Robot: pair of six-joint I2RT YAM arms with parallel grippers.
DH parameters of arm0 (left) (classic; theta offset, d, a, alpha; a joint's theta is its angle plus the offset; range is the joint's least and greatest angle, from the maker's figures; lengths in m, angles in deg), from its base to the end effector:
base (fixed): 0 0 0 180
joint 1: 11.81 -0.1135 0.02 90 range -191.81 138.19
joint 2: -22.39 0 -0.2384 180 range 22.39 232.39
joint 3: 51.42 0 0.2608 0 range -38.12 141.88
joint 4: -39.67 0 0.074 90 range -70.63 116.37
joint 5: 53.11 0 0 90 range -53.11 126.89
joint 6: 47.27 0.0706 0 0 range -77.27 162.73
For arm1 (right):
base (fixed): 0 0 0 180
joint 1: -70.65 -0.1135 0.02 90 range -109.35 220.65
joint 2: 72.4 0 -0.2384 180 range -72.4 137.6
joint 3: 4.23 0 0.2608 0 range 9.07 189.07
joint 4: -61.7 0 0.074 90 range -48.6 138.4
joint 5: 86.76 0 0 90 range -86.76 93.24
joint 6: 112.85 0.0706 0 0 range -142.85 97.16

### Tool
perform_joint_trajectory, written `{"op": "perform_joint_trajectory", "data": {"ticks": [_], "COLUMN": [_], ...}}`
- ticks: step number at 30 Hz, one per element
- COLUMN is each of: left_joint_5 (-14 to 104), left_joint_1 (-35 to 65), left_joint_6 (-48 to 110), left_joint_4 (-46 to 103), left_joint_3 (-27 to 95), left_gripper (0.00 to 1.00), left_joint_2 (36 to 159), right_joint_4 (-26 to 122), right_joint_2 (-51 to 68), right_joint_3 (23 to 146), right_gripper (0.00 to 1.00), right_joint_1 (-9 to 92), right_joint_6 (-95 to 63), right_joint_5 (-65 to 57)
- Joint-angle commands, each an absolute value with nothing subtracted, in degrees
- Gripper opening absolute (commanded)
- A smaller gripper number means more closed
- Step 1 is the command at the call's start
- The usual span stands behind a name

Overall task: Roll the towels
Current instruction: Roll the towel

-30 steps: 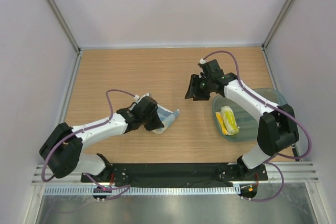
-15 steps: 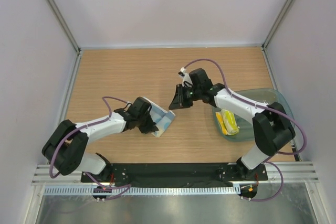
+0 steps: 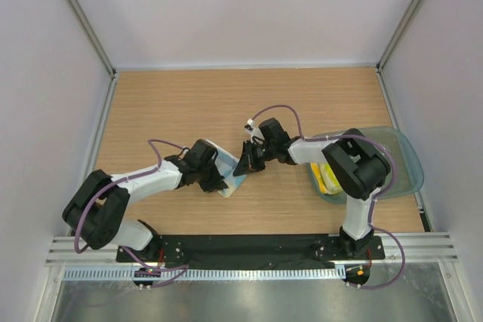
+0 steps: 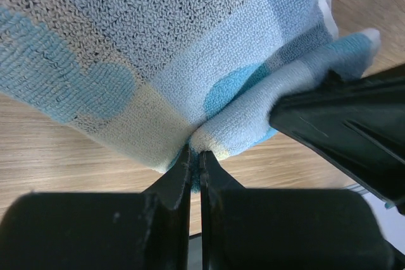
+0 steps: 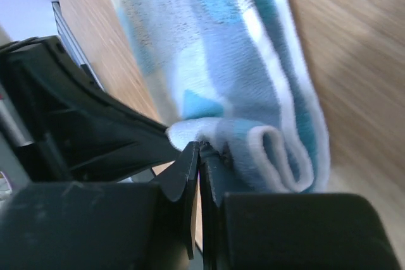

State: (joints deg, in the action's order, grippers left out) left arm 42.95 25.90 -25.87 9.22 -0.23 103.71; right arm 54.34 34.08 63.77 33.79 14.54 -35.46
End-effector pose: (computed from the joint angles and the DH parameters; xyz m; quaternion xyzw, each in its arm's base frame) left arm 0.2173 -0.1774 0.0926 -0.2443 0.9346 -0.2336 0.1111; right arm 0.2789 0.2643 0.0872 -0.1205 0.8749 0.4589 0.0975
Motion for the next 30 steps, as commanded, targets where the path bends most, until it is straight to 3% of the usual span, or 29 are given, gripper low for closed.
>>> {"op": "perform_joint_trajectory", "data": {"ticks": [1, 7, 16, 30], "left_joint_5": [43.0, 43.4, 40.7, 29.2], "left_joint_1": [25.5, 24.7, 23.5, 23.7], "left_joint_6": [-25.4, -24.2, -20.2, -16.5], "left_joint_4": [7.9, 6.6, 1.1, -12.6], "left_joint_3": [-0.8, -0.9, -0.8, 1.7], "left_gripper": [0.0, 0.01, 0.12, 0.11], "left_joint_2": [104.7, 105.3, 102.6, 94.4], "right_joint_4": [65.0, 79.8, 71.0, 67.8], "right_joint_2": [37.5, 44.0, 45.1, 44.3], "right_joint_3": [62.3, 59.0, 59.3, 60.9], "right_gripper": [0.09, 0.05, 0.01, 0.01], "right_joint_1": [34.7, 38.0, 39.2, 39.1], "right_joint_6": [17.8, 24.6, 20.1, 19.6], "right_joint_5": [-38.8, -41.9, -36.2, -34.9]}}
